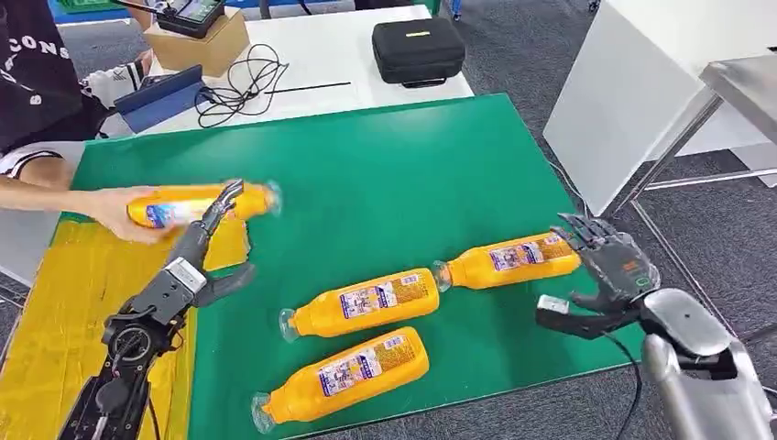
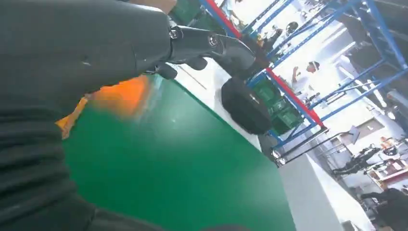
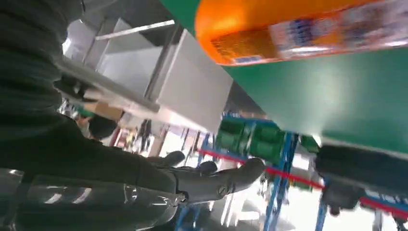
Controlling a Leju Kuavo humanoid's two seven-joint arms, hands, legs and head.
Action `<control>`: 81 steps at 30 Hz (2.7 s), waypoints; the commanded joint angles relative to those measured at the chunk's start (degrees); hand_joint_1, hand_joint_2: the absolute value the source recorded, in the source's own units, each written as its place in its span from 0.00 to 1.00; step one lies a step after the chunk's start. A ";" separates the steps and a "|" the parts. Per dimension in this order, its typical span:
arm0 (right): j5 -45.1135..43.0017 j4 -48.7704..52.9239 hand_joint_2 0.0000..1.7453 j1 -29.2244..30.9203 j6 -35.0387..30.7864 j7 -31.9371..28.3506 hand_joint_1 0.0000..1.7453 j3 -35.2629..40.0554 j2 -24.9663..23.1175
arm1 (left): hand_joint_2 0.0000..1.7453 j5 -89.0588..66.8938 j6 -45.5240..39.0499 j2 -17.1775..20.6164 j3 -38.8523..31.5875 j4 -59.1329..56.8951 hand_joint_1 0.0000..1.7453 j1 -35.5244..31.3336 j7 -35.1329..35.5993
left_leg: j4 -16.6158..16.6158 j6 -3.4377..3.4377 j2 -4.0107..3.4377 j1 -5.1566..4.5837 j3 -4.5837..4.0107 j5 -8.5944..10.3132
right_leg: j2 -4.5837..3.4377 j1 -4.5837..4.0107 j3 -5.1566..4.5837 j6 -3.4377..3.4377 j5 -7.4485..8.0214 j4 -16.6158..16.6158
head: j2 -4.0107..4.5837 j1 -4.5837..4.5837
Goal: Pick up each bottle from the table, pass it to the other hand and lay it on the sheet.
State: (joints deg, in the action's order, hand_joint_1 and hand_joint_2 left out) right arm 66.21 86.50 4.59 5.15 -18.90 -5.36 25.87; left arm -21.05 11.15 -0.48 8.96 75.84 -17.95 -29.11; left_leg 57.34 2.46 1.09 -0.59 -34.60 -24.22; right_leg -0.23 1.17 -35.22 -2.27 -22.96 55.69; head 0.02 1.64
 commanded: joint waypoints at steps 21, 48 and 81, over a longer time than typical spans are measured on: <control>-6.23 -47.91 1.00 30.20 3.42 -5.47 0.00 15.61 -2.41 | 1.00 -0.04 -0.16 -2.28 -0.77 -12.97 0.00 -6.10 -1.46 | -0.02 -0.07 -0.16 0.12 0.18 -0.01 | -0.10 -0.13 0.22 0.05 0.04 -0.08 | 0.00 -0.02; -2.84 -60.79 1.00 33.28 6.36 -1.94 0.26 22.74 -7.50 | 1.00 1.24 0.10 -2.64 -1.49 -14.19 0.00 -6.97 0.74 | -0.03 -0.06 -0.07 0.14 0.23 0.03 | 0.02 -0.17 0.26 0.06 0.01 -0.08 | 0.00 0.00; -25.39 -23.29 1.00 14.79 -21.82 6.27 1.00 -2.02 -23.87 | 1.00 -0.02 4.60 -3.85 -0.54 -4.70 0.00 -0.79 2.10 | 0.05 -0.18 -0.11 0.28 0.36 -0.08 | 0.00 -0.33 0.40 0.14 -0.05 0.04 | 0.00 -0.02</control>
State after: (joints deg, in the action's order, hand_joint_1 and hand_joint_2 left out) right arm 47.91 42.05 28.47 -12.45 -10.46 5.17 11.57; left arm -21.46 13.57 -4.02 6.64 68.55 -17.98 -27.43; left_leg 57.35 2.50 1.18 -0.44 -34.36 -24.08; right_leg -0.13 0.99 -34.97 -2.33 -22.87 55.72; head 0.02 1.62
